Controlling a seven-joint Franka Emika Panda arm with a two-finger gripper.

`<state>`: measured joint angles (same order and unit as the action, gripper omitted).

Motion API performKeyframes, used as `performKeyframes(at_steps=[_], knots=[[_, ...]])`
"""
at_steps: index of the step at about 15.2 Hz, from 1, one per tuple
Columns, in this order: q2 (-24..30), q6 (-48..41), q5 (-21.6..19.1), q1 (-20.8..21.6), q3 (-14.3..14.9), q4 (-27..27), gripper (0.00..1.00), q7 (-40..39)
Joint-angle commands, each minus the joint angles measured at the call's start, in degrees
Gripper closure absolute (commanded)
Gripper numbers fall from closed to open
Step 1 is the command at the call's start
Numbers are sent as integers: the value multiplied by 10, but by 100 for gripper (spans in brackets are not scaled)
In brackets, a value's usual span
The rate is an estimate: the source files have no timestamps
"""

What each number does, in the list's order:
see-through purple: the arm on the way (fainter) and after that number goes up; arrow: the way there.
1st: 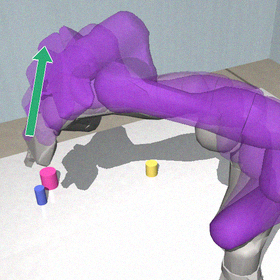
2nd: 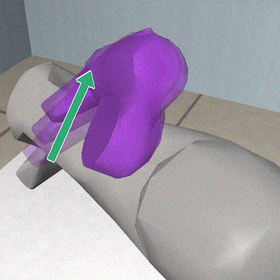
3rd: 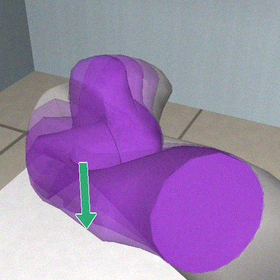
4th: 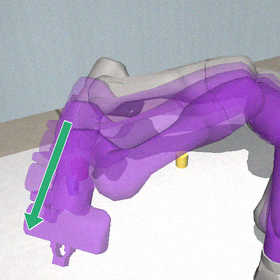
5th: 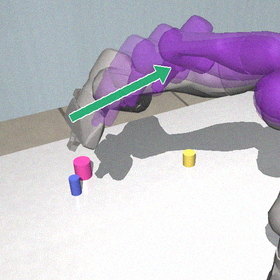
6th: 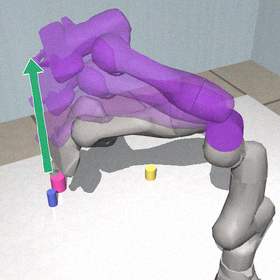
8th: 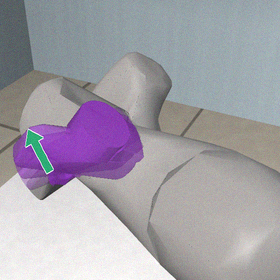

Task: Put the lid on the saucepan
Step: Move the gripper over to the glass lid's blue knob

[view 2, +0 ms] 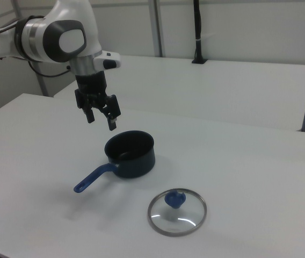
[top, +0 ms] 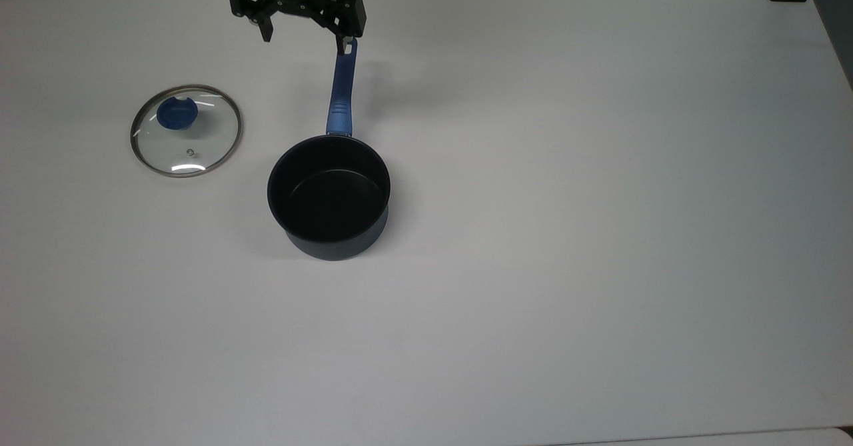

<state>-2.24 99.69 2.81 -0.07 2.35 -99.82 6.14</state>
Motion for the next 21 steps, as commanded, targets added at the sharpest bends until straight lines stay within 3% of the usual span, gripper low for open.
performKeyframes(at_steps=[1, 15, 21], knots=[[6, -13, -2, 3, 10, 10, 0, 10], [-1, -12, 3, 2, 12, 10, 0, 3], [-16, -4, 4, 2, 83, 10, 0, -70]])
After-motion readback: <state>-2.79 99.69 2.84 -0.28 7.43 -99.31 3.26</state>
